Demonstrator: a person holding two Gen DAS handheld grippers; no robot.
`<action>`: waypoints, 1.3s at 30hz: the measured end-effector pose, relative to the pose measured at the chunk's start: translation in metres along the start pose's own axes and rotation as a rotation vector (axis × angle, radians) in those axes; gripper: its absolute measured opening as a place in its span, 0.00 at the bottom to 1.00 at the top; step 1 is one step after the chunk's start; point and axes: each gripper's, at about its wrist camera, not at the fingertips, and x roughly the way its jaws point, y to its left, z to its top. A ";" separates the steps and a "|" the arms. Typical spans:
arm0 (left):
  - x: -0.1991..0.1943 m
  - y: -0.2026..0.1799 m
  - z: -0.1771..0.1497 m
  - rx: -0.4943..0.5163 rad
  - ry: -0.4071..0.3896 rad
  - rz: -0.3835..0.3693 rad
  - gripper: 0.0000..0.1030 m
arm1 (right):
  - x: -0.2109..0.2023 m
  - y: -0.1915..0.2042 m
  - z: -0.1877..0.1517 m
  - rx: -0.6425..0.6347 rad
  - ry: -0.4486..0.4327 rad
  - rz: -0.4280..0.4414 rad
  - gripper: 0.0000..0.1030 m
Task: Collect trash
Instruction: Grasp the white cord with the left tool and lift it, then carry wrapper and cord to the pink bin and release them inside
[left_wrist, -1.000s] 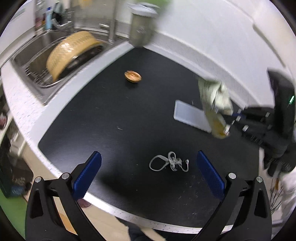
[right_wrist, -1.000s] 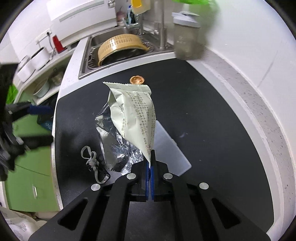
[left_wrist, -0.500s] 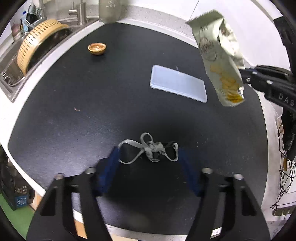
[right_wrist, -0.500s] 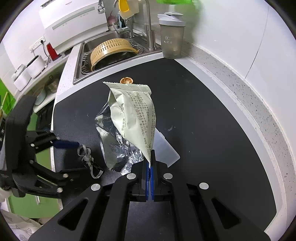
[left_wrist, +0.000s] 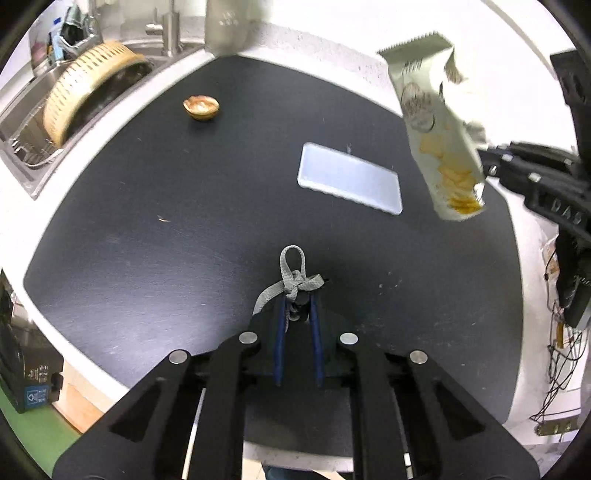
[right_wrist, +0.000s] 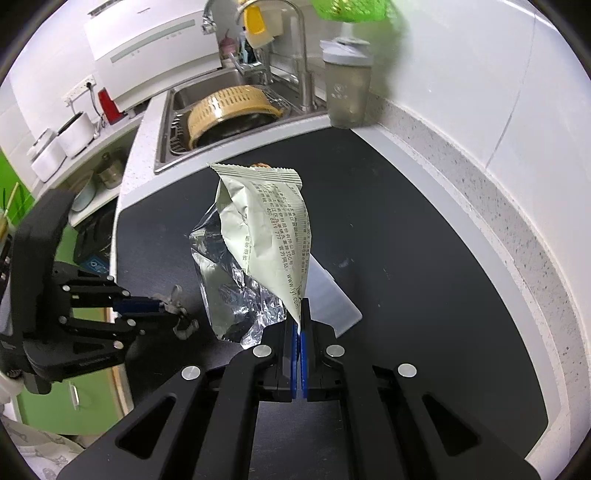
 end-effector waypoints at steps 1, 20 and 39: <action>-0.011 0.002 0.000 -0.006 -0.014 0.003 0.11 | -0.003 0.002 0.001 -0.004 -0.006 0.001 0.01; -0.177 0.128 -0.102 -0.277 -0.196 0.224 0.11 | -0.009 0.222 0.049 -0.329 -0.074 0.260 0.01; -0.007 0.334 -0.305 -0.639 -0.039 0.282 0.11 | 0.260 0.410 -0.032 -0.504 0.236 0.322 0.01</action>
